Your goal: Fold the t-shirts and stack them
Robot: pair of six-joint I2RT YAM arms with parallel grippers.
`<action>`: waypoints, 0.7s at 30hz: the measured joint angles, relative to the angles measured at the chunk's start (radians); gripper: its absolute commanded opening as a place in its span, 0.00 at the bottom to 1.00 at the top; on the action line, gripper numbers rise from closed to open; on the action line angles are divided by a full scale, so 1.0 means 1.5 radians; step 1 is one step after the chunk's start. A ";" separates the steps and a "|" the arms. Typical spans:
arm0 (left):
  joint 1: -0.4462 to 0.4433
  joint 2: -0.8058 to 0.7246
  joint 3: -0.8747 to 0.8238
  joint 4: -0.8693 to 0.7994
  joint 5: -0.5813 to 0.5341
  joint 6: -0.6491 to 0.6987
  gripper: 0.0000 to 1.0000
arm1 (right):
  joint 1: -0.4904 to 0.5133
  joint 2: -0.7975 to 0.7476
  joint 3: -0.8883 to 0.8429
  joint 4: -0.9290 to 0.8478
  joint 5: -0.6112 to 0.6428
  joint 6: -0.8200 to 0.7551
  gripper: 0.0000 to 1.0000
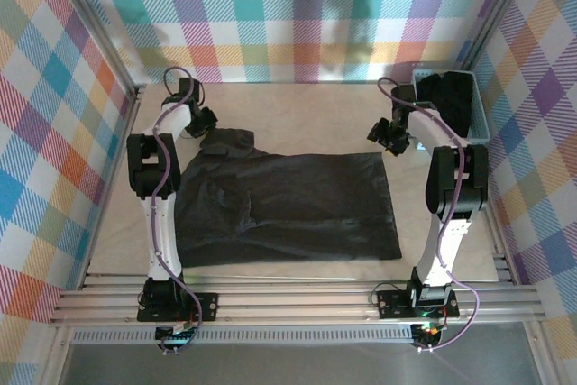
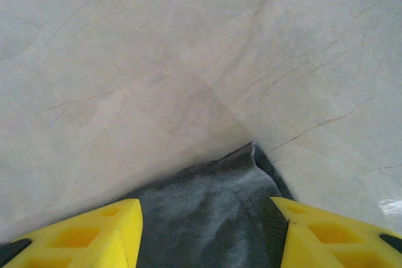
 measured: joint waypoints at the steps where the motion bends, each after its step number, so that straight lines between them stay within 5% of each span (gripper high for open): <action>1: 0.000 -0.002 -0.005 0.002 0.002 0.001 0.03 | -0.001 0.005 0.003 -0.004 0.005 0.005 0.55; 10: -0.008 -0.026 -0.034 0.009 0.000 0.007 0.00 | -0.003 0.060 0.037 -0.026 0.034 0.006 0.54; 21: -0.009 -0.069 -0.026 -0.001 0.006 0.000 0.00 | -0.005 0.097 0.087 -0.034 0.030 0.007 0.41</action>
